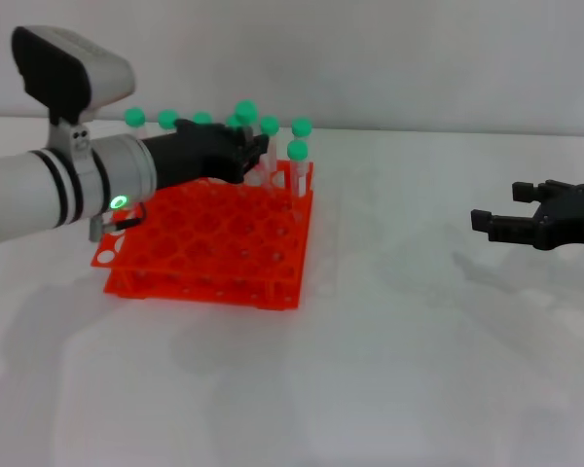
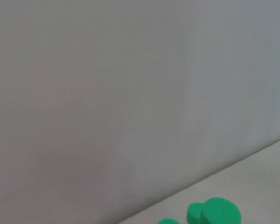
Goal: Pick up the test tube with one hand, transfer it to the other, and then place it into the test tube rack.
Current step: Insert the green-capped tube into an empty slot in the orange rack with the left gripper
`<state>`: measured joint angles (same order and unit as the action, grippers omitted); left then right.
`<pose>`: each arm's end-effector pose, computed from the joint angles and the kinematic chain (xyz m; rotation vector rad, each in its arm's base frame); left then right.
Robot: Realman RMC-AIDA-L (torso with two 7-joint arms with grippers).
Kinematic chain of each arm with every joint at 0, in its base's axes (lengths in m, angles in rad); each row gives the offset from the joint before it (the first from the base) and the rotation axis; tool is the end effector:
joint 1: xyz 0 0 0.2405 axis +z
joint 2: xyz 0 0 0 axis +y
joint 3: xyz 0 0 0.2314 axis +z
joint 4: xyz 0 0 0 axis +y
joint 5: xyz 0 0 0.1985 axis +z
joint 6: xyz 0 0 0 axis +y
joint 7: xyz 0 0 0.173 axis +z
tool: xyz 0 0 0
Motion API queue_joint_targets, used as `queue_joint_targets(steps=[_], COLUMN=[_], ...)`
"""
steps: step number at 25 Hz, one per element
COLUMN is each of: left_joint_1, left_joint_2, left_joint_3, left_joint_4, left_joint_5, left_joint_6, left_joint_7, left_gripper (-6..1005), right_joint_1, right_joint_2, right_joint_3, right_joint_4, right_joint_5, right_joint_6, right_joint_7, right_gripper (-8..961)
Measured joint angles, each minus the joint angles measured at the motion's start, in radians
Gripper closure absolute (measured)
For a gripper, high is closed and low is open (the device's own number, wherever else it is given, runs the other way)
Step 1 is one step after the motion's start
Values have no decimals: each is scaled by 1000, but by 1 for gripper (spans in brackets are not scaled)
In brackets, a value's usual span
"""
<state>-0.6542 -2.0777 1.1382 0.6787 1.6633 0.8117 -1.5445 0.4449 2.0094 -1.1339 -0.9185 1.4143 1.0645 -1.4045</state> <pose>-0.1871 0.4272 -0.0248 -2.3418 -0.6386 -0.5034 0.2175 0.3847 0.0194 -2.4045 0.7381 0.5261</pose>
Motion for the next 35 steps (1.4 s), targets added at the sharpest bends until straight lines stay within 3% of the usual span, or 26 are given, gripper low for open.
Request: queue_joint_targets(steps=[5, 30, 35], left_joint_1=[-29, -39, -1], left_joint_2=[1, -2, -2], left_joint_3=[0, 27, 26], left_joint_4=[-45, -91, -34], left_joint_5=[3, -4, -8], left_joint_6=[-17, -68, -55], left_joint_7=[-2, -15, -13], left_gripper=[706, 688, 543], right_joint_1=[0, 7, 1], right_joint_2=[0, -1, 0], right_joint_3=[2, -1, 0], right_joint_4=[7, 38, 40], right_joint_5=[0, 0, 0], right_joint_6=[0, -5, -5], right_joint_7=[2, 2, 2], right_gripper=[80, 80, 80])
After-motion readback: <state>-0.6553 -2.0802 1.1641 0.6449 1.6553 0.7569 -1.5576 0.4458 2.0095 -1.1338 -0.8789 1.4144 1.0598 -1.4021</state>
